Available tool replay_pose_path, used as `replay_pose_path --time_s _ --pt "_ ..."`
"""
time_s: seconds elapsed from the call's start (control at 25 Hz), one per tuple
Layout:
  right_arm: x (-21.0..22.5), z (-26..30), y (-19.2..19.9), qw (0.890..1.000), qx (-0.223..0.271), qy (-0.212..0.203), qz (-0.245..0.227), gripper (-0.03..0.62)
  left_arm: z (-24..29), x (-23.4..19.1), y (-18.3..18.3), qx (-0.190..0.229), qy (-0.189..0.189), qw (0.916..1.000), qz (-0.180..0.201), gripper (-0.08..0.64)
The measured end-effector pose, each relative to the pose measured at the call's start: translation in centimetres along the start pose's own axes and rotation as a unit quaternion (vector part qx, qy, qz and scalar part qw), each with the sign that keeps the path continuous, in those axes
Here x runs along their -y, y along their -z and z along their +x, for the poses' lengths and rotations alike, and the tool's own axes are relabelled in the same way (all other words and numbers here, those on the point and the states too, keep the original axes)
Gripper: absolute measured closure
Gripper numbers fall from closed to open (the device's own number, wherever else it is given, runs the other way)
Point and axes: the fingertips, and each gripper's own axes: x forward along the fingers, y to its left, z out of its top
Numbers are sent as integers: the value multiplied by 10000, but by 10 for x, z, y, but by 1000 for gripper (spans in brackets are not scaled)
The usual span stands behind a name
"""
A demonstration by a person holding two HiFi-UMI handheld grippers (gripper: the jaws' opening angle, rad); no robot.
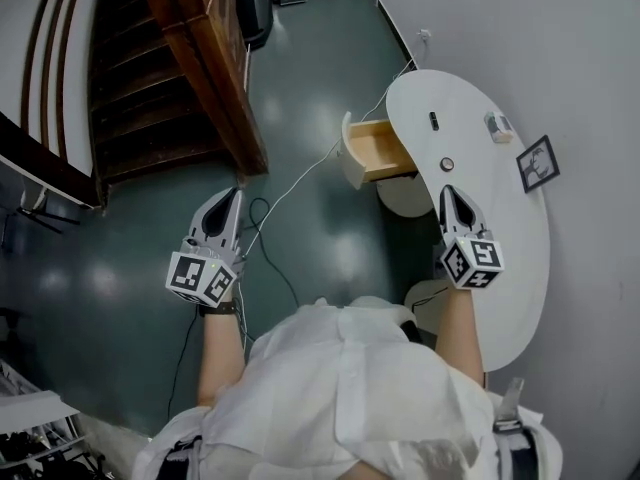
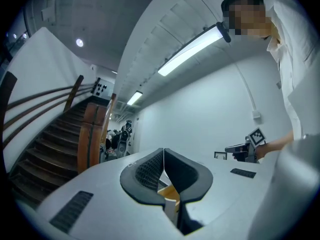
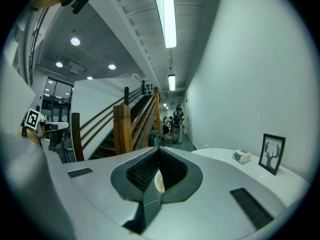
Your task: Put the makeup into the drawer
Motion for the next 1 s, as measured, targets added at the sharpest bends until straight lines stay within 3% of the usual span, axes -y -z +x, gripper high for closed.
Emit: replay_pose_path --time_s 0.48,0.8,1.0 --pt "34 78 19 9986 -498 167 -89 581 80 -33 32 -201 228 9991 -288 541" --pt "92 175 31 9957 -877 129 -265 581 200 -55 48 -346 462 9978 -333 541" --pt "133 220 47 9926 -1191 195 -135 581 283 -51 60 -457 811 9950 -353 543"
